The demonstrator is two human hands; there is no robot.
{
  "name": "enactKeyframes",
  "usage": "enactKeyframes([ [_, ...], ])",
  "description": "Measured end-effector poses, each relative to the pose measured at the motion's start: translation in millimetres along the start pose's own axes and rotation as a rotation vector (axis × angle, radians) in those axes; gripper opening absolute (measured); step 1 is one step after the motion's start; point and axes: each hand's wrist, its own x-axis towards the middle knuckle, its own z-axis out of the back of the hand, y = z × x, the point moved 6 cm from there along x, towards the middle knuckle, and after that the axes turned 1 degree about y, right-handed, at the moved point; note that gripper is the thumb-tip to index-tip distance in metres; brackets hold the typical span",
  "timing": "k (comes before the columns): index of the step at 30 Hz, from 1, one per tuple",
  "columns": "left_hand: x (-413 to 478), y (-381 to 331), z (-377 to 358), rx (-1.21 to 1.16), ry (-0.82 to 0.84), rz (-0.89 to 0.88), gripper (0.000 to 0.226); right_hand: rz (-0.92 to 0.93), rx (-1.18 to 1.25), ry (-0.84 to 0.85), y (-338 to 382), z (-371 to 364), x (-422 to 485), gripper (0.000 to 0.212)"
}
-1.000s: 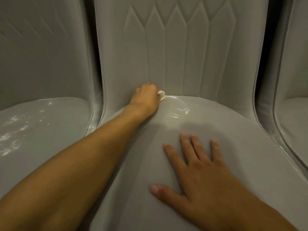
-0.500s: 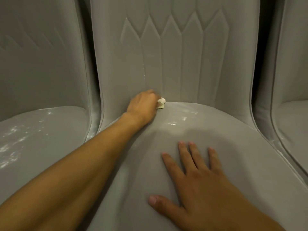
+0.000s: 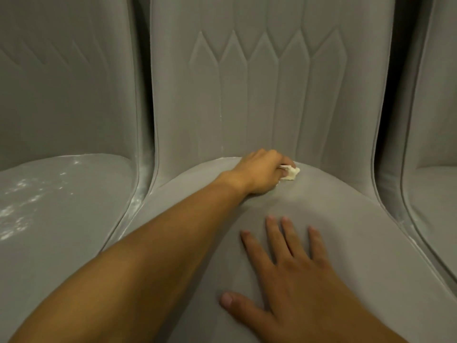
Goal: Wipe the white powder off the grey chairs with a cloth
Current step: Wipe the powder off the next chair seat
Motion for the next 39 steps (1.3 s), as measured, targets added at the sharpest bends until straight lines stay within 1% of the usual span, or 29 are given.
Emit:
enactKeyframes([
  [2,0.2,11.3,3.8,-0.014,-0.012,0.022,0.029,0.008,-0.004,-0.008,0.2,1.4,-1.5,0.086],
  [5,9.4,30.7,11.1,-0.007,-0.066,0.157,0.030,0.006,0.005,0.008,0.5,1.2,-2.1,0.087],
  [6,11.0,30.4,10.0,-0.015,-0.055,0.160,0.031,0.008,0.007,0.014,0.5,0.5,-2.4,0.087],
  [8,8.7,14.3,4.9,-0.072,0.017,0.060,0.030,0.012,0.009,0.017,-0.9,-0.3,-2.8,0.086],
  [11,-10.1,-16.1,-2.0,-0.166,0.148,-0.145,0.027,0.012,0.006,0.021,-2.3,-1.1,-2.9,0.086],
  [13,-23.8,-19.2,-0.9,-0.203,0.207,-0.226,0.026,0.005,0.030,0.055,-3.1,-2.4,-2.1,0.086],
  [14,-27.6,-11.8,1.9,-0.189,0.210,-0.238,0.025,0.005,0.031,0.077,-3.1,-3.0,-2.0,0.086],
  [15,-28.5,-0.5,7.2,-0.145,0.173,-0.225,0.026,0.008,0.025,0.093,-3.3,-2.5,-2.1,0.086],
  [16,-26.8,16.5,14.0,-0.086,0.115,-0.176,0.028,0.020,0.024,0.102,-2.9,-1.6,-2.3,0.086],
  [18,-24.8,53.6,29.3,0.014,-0.002,0.008,0.031,0.043,0.031,0.112,-1.9,-0.4,-3.3,0.086],
  [19,-25.4,65.9,32.4,0.047,-0.030,0.081,0.029,0.040,0.033,0.140,-2.6,-1.5,-3.8,0.086],
  [20,-27.2,67.9,32.2,0.057,-0.030,0.099,0.028,0.039,0.048,0.170,-2.6,0.6,-3.4,0.086],
  [22,-34.2,47.6,24.7,-0.037,0.028,0.006,0.027,0.038,0.078,0.205,-0.6,8.8,-1.8,0.085],
  [24,-53.0,12.5,14.5,-0.155,0.120,-0.158,0.026,0.056,0.037,0.270,1.5,12.9,-0.6,0.088],
  [25,-61.4,1.0,10.9,-0.155,0.139,-0.217,0.026,0.067,0.040,0.316,0.5,13.1,-2.9,0.091],
  [26,-66.2,-3.1,9.5,-0.132,0.132,-0.244,0.027,0.068,0.026,0.375,-0.5,13.7,-4.7,0.092],
  [27,-67.6,-1.6,10.0,-0.105,0.099,-0.254,0.028,0.067,0.011,0.397,-1.1,15.1,-5.1,0.092],
  [29,-65.9,8.0,14.0,-0.044,-0.008,-0.237,0.029,0.057,0.013,0.406,-0.5,13.1,-6.1,0.092],
  [30,-63.0,14.0,16.1,-0.011,-0.058,-0.199,0.028,0.054,0.015,0.406,-0.2,13.2,-6.2,0.092],
  [32,-55.7,25.0,18.4,0.030,-0.123,-0.060,0.027,0.063,0.008,0.406,-0.3,13.2,-7.5,0.092],
  [33,-53.0,26.6,18.6,0.033,-0.124,-0.006,0.027,0.069,0.006,0.401,-0.9,13.1,-7.6,0.091],
  [34,-51.6,23.6,17.2,0.010,-0.096,-0.005,0.026,0.071,0.007,0.400,-1.4,13.3,-7.7,0.090],
  [35,-53.3,15.9,15.1,-0.037,-0.046,-0.046,0.027,0.071,0.014,0.399,-1.8,13.4,-7.9,0.090],
  [37,-68.8,-3.9,11.2,-0.153,0.086,-0.184,0.026,0.073,0.023,0.395,-1.4,13.2,-7.9,0.089],
  [38,-78.2,-9.7,9.8,-0.154,0.126,-0.243,0.027,0.072,0.026,0.388,-1.6,13.1,-7.5,0.090],
  [39,-84.7,-10.0,8.8,-0.113,0.127,-0.279,0.029,0.068,0.028,0.384,-2.1,13.0,-7.2,0.090],
])
